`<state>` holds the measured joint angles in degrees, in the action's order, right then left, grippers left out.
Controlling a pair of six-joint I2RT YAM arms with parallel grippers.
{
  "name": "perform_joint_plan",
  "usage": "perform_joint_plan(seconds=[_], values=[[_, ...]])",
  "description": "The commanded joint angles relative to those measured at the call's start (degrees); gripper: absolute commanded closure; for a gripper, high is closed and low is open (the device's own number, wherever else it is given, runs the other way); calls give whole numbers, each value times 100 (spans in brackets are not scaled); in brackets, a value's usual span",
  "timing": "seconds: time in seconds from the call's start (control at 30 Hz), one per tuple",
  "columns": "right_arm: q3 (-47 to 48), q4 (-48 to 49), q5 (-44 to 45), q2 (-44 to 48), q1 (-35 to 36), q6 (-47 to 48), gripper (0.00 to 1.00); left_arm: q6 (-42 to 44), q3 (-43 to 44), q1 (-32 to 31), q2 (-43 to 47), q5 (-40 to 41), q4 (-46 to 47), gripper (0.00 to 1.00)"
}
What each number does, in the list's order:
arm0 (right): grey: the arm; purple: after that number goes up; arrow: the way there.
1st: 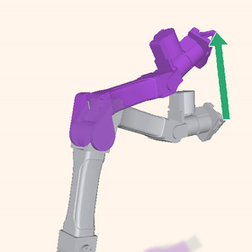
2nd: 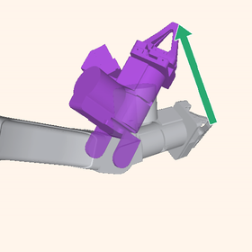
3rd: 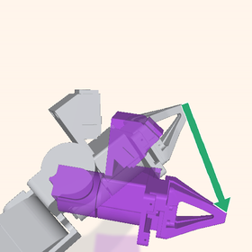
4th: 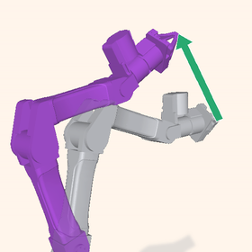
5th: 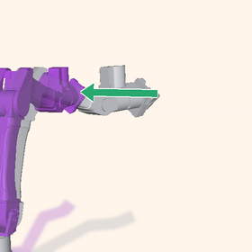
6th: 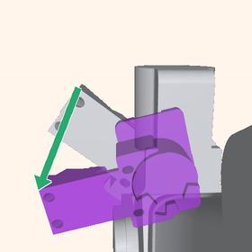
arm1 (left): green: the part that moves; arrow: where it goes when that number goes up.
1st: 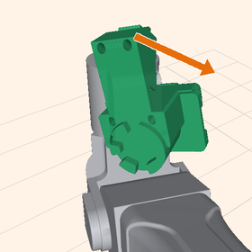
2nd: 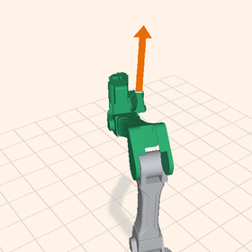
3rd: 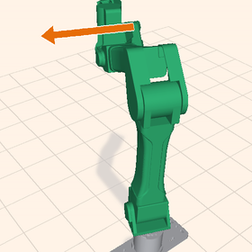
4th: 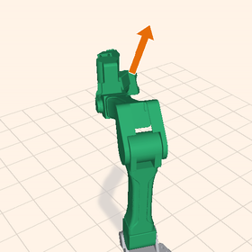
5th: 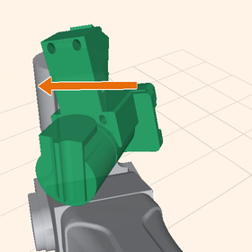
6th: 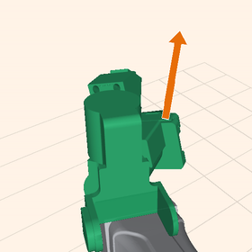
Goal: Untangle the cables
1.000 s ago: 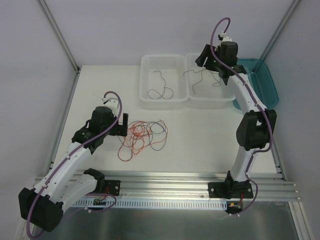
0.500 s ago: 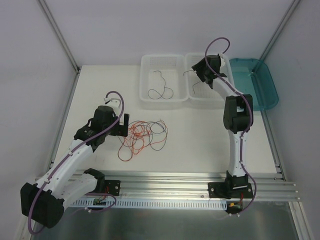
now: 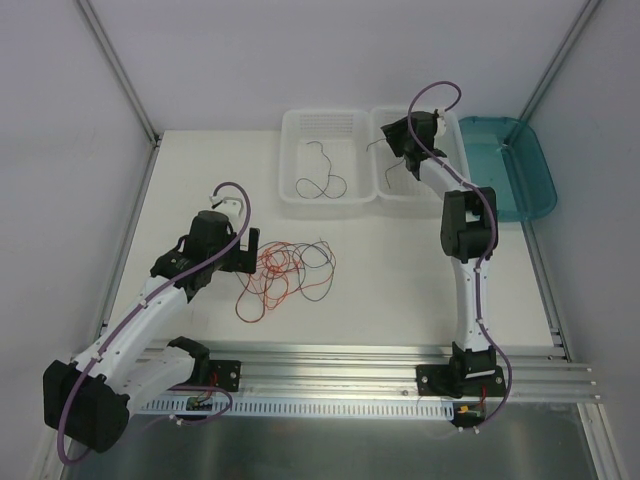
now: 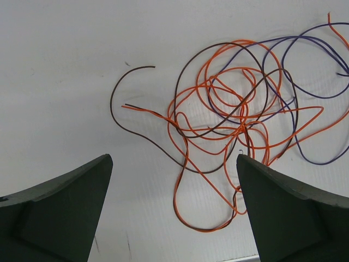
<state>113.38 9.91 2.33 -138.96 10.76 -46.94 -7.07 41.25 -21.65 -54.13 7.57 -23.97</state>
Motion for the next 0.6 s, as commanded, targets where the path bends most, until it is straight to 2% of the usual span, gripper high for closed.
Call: perform_joint_plan(seconds=[0.0,0.27,0.53,0.57], values=[[281,406,-22,-44,31,-298,55,-49,41,47,16,42,24,1],[44,433,-109,35,49,-369,62,-58,58,47,43,34,15,1],[8,424,-180,0,57,-448,64,-58,41,47,60,34,15,1],[8,424,-389,-9,66,-448,64,-49,49,38,52,34,15,1]])
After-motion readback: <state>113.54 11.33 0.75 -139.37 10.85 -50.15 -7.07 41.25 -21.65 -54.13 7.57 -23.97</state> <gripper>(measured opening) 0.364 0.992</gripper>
